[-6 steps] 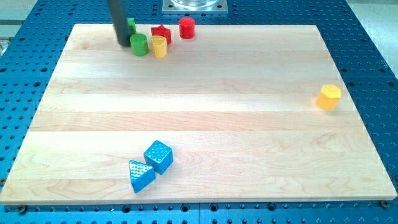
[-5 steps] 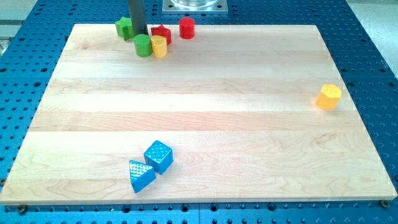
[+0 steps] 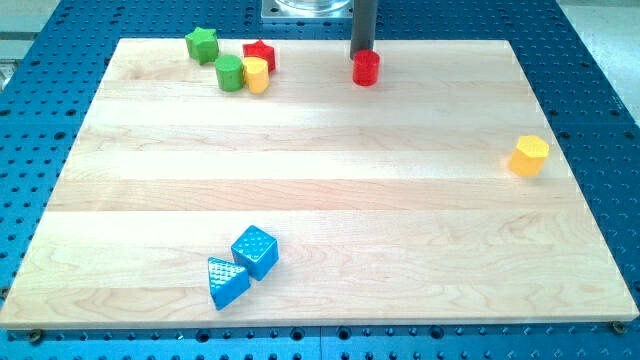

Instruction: Slide the red circle towards the top right

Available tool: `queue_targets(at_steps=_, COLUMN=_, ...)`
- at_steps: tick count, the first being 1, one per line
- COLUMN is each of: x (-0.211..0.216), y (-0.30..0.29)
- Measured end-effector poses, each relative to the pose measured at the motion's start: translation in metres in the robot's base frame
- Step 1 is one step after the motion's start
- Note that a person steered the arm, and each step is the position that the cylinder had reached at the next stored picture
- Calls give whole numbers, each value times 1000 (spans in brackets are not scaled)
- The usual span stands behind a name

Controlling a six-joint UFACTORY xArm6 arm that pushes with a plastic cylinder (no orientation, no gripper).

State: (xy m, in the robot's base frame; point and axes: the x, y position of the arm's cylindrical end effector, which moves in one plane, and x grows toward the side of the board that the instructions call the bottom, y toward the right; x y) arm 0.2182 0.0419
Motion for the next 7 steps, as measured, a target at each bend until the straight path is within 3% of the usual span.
queue_targets(at_steps=1, x=-18, y=-70)
queue_targets(at_steps=3, x=50, y=-5)
queue_targets(at_steps=4, x=50, y=62)
queue_targets(at_steps=5, x=48, y=49)
queue_targets(at_steps=7, x=64, y=149)
